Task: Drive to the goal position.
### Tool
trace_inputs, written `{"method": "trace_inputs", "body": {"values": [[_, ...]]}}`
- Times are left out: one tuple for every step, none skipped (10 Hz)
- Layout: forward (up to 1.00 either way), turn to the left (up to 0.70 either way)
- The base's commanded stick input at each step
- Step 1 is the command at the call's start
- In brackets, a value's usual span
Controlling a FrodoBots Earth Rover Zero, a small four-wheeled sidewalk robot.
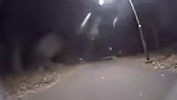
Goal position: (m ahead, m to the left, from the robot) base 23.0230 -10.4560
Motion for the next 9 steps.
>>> {"method": "trace_inputs", "body": {"values": [[1.0,0.0],[1.0,0.0],[1.0,0.0],[1.0,0.0],[1.0,0.0],[1.0,0.0],[1.0,0.0],[1.0,0.0],[1.0,0.0]]}}
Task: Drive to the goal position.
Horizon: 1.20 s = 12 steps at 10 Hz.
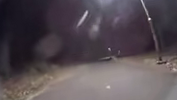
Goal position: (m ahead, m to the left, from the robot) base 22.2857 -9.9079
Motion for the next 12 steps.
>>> {"method": "trace_inputs", "body": {"values": [[1.0,0.0],[1.0,0.0],[1.0,0.0],[1.0,0.0],[1.0,0.0],[1.0,0.0],[1.0,0.0],[1.0,0.0],[1.0,0.0],[1.0,0.0],[1.0,0.0],[1.0,0.0]]}}
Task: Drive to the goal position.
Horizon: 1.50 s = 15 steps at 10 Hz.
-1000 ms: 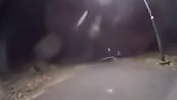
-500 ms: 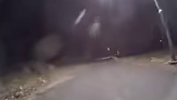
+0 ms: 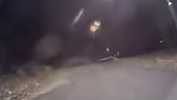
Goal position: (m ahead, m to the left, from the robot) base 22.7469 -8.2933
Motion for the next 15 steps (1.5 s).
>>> {"method": "trace_inputs", "body": {"values": [[1.0,0.0],[1.0,0.02],[1.0,0.24],[1.0,0.22],[1.0,-0.07],[1.0,-0.34],[1.0,-0.4],[1.0,-0.4],[1.0,-0.4],[1.0,-0.4],[1.0,-0.4],[1.0,-0.34],[1.0,-0.25],[1.0,0.0],[1.0,0.0]]}}
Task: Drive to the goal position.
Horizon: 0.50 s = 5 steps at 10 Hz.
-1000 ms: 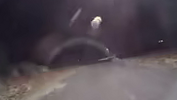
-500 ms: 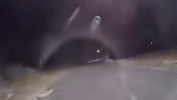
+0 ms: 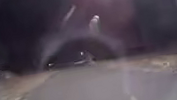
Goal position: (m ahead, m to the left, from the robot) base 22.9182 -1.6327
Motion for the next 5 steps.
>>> {"method": "trace_inputs", "body": {"values": [[1.0,0.0],[1.0,0.0],[1.0,0.0],[1.0,0.0],[1.0,0.0]]}}
